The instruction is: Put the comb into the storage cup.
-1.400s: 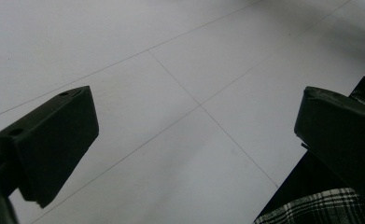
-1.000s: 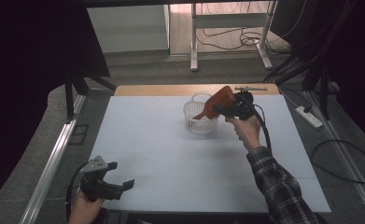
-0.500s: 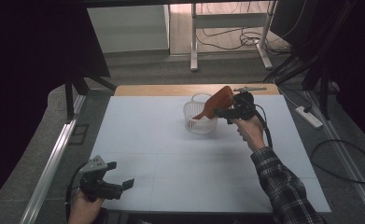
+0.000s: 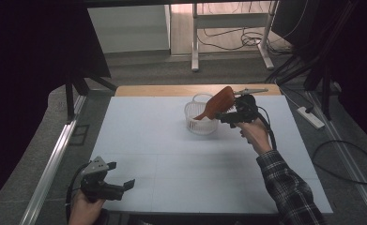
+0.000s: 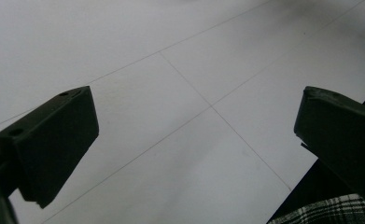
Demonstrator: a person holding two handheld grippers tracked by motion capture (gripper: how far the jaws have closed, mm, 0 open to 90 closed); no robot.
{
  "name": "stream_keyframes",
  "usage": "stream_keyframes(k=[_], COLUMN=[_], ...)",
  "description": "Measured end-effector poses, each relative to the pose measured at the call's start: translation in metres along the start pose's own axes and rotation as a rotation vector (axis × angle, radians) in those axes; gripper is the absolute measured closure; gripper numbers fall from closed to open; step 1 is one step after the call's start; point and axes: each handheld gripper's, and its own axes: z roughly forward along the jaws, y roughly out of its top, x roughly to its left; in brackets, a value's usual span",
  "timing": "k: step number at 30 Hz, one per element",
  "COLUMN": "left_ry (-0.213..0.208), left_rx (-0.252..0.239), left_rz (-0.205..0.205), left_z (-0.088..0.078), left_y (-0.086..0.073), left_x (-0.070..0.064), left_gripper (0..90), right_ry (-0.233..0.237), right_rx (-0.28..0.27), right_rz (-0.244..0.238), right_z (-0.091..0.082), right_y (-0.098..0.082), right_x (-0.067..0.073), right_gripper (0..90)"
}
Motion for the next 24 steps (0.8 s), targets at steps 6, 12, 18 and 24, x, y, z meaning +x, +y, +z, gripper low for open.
stream_keyframes(k=[6, 12, 18, 24], left_ry=[-0.002, -0.003, -0.006, -0.013], left_rx=[-0.003, -0.001, -0.003, -0.002], left_rz=[-0.004, 0.0, 0.004, -0.002], left_z=[0.0, 0.0, 0.0, 0.0], left_y=[0.0, 0.0, 0.0, 0.0], left_x=[0.0, 0.0, 0.0, 0.001], left_gripper=[0.0, 0.0, 0.1, 0.2], right_ry=[0.011, 0.028, 0.032, 0.025], right_rx=[0.001, -0.015, -0.013, -0.002], right_rz=[-0.007, -0.024, -0.036, -0.04], right_z=[-0.004, -0.009, -0.01, -0.008], right_y=[-0.003, -0.009, -0.015, -0.021], right_x=[0.001, 0.004, 0.005, 0.005], right_gripper=[0.0, 0.0, 0.0, 0.0])
